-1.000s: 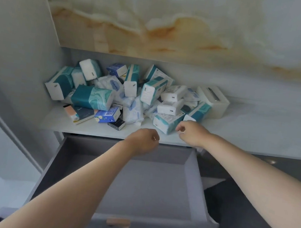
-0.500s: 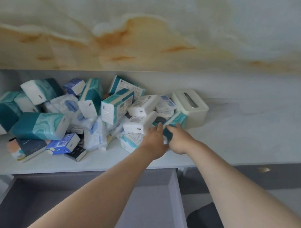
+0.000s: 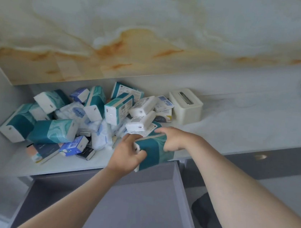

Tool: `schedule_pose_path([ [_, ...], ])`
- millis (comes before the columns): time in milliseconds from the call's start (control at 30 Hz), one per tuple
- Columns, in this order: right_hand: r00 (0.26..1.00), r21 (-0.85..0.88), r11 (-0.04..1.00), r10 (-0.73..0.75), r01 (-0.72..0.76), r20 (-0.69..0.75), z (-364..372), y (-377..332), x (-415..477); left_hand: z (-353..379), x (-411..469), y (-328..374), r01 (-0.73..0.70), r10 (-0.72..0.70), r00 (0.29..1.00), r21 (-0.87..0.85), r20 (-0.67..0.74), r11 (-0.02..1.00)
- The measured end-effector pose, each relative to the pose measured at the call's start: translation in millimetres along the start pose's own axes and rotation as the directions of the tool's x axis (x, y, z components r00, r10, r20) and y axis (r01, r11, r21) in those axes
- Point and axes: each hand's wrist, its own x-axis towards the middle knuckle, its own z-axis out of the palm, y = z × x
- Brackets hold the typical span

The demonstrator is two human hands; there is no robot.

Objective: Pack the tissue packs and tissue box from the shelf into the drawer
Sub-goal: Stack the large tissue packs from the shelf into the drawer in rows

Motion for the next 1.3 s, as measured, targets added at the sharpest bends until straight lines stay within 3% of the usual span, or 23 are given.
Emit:
schedule_pose_path([
  [133, 0.985, -0.147, 0.987, -0.035, 0.061, 0.168, 19, -36, -24, -47, -39, -20, 0.228, -0.216, 0.967, -0.082, 0.135, 0.970],
  [200, 0.976, -0.165, 0.980, -0.076, 0.111, 0.202, 32, -58, -33, -69, -56, -34, 0.301, -0.291, 0.926, -0.006, 0.241, 0.954],
  [333, 0.971, -0.086, 0.987, -0.113, 0.134, 0.212, 70, -96, -34, -100, -88, -57, 0.181, -0.298, 0.885, 0.325, 0.359, 0.928],
  [433, 0.963, 0.033, 0.993, -0.121, 0.116, 0.240, 101, -115, -29, -117, -102, -74, 0.147, -0.272, 0.883, 0.325, 0.383, 0.934],
  [567, 0.964, 0.223, 0.971, -0.137, 0.085, 0.228, 138, -128, -21, -145, -110, -111, 0.225, -0.326, 0.822, 0.259, 0.468, 0.939],
  [700, 0.979, 0.350, 0.936, -0.030, -0.044, 0.202, 173, -153, -10, -164, -120, -158, 0.210, -0.326, 0.854, 0.305, 0.406, 0.929],
  [833, 0.967, 0.277, 0.953, 0.052, -0.122, 0.249, 220, -194, 10, -198, -138, -204, 0.086, -0.353, 0.850, 0.557, 0.392, 0.826],
  [933, 0.943, 0.279, 0.934, 0.134, -0.223, 0.306, 260, -228, 32, -226, -149, -234, 0.150, -0.431, 0.832, 0.607, 0.348, 0.780],
  [1167, 0.896, 0.474, 0.767, 0.306, -0.433, 0.323, 335, -286, 84, -239, -147, -291, 0.419, -0.580, 0.774, 0.482, 0.254, 0.770],
  [1300, 0.890, 0.576, 0.683, 0.284, -0.449, 0.356, 362, -303, 102, -224, -146, -312, 0.515, -0.603, 0.773, 0.362, 0.194, 0.777],
])
